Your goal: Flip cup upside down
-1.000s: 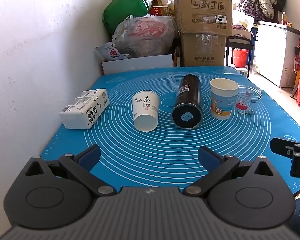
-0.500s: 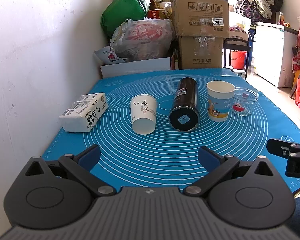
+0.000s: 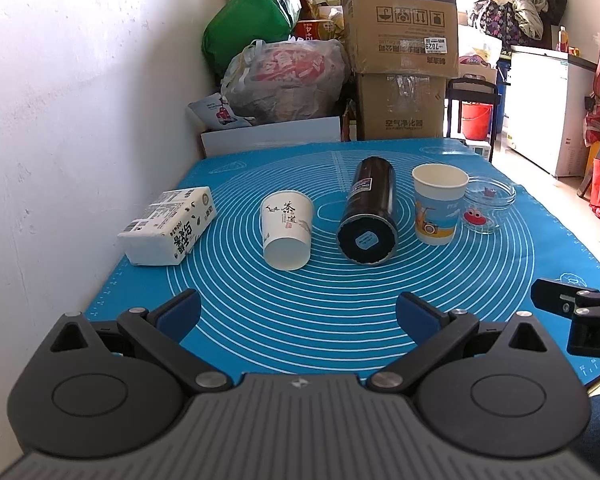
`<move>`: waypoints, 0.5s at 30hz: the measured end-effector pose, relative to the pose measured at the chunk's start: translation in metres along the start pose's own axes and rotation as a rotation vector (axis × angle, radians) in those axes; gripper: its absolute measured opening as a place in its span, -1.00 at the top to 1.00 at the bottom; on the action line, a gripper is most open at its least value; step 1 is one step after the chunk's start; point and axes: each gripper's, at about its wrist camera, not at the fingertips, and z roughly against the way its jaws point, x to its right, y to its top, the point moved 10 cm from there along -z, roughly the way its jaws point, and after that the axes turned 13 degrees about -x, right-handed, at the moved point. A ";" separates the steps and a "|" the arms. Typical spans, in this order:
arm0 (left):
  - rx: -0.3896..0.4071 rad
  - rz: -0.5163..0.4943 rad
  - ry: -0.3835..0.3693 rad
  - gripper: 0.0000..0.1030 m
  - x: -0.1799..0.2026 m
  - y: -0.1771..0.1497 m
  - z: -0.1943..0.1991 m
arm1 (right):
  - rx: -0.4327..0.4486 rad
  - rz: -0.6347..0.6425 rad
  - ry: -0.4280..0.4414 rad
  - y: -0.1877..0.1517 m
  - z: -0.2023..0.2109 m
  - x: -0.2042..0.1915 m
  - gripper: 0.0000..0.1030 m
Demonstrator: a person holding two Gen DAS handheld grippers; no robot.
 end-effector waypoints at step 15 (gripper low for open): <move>-0.009 0.008 -0.019 -0.98 0.000 -0.001 -0.001 | -0.010 -0.004 -0.009 -0.001 -0.003 0.002 -0.99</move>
